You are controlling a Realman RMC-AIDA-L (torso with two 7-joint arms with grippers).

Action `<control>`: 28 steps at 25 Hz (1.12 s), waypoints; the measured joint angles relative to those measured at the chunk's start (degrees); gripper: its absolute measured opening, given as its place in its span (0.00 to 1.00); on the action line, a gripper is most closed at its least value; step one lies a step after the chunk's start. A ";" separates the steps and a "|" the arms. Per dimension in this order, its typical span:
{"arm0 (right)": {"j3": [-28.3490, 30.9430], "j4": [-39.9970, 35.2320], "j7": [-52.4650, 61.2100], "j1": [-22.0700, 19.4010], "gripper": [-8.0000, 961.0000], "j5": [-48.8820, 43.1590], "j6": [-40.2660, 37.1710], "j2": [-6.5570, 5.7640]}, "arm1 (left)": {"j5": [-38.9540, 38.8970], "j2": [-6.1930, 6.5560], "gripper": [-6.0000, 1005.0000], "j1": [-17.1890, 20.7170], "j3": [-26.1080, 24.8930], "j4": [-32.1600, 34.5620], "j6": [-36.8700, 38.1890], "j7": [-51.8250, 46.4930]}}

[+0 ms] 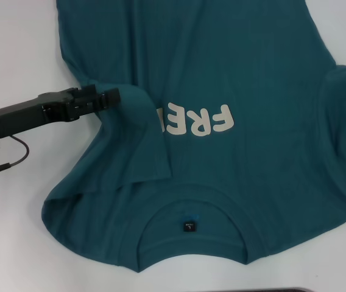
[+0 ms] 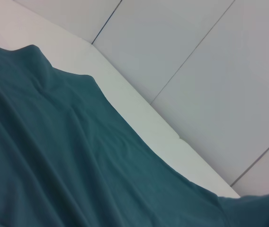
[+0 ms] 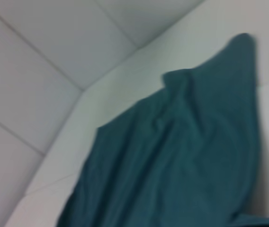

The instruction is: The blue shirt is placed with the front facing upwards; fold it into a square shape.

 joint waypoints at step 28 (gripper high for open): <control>-14.88 -4.23 -1.33 9.01 0.19 -0.18 0.67 3.61 | 0.21 0.22 0.88 0.24 -0.45 0.09 -0.02 -0.16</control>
